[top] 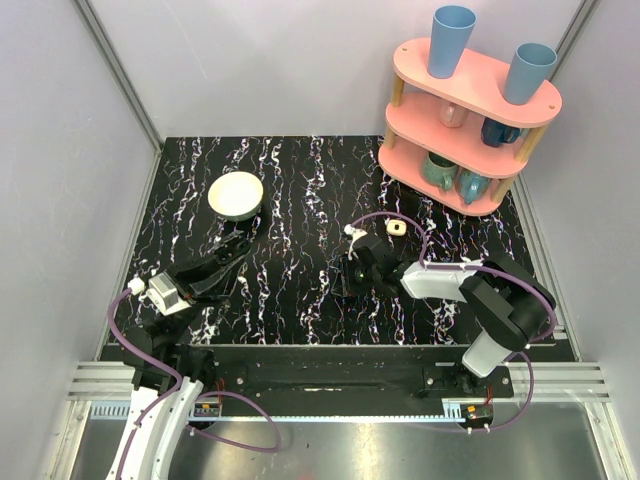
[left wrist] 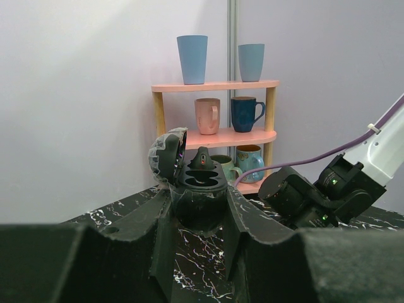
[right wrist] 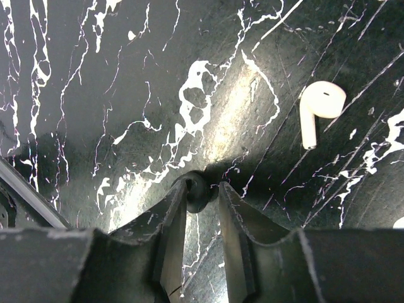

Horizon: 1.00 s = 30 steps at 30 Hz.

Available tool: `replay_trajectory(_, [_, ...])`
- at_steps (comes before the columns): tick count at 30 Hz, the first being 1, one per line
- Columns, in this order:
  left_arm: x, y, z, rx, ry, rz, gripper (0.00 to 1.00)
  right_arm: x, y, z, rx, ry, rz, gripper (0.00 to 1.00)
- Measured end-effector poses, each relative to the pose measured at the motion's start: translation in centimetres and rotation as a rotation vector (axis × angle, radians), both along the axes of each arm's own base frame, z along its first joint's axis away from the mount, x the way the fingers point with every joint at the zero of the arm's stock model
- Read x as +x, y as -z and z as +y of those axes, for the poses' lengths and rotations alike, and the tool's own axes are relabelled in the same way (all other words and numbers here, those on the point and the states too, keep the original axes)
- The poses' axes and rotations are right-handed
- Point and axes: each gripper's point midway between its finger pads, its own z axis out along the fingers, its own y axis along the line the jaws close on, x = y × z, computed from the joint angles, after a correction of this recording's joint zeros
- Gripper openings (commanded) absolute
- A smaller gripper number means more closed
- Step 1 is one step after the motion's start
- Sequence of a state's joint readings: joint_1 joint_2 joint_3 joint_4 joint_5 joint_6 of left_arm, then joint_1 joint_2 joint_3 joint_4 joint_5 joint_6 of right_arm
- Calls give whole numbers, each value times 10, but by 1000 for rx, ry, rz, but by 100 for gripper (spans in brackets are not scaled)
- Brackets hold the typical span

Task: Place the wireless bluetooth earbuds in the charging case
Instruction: Pick up the left earbud from the center of the board.

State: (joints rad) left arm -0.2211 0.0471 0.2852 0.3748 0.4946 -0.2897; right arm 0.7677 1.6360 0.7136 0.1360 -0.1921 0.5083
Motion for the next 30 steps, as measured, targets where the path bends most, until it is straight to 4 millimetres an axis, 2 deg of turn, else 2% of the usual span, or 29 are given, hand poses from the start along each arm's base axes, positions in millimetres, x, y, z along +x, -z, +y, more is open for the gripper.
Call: replay_trajectory(30, [0,0,0,-4,3,4,2,-3,0,5,9,-82,-30,37])
